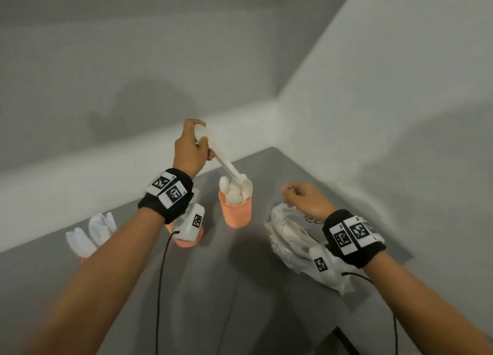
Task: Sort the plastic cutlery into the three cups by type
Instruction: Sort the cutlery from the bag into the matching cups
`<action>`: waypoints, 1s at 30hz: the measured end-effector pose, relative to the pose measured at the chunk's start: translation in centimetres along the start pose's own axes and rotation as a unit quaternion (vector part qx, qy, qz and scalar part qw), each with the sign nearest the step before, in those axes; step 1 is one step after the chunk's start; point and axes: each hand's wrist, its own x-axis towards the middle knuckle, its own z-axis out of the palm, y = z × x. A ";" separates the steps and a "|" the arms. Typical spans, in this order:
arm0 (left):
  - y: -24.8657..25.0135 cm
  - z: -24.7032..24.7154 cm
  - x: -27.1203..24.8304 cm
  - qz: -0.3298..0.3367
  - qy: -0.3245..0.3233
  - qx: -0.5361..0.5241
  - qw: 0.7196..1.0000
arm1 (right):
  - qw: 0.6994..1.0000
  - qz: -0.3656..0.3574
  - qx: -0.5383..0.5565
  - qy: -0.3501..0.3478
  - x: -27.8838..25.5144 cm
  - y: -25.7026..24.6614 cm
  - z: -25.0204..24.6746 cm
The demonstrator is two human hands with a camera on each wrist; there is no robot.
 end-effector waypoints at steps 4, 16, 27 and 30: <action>-2.1 0.4 0.1 0.017 -0.025 0.092 0.995 | 0.979 0.080 -0.179 -0.059 0.0 4.2 -0.1; -6.3 5.2 -2.0 0.034 -0.139 0.243 0.959 | 0.916 0.149 -0.341 -0.151 0.4 9.1 2.9; -6.5 7.8 -5.1 -0.034 -0.193 0.346 0.918 | 0.925 0.169 -0.310 -0.138 0.9 10.1 3.9; -4.1 9.1 -7.4 0.035 -0.130 0.174 0.975 | 0.929 0.160 -0.307 -0.130 0.8 10.2 3.9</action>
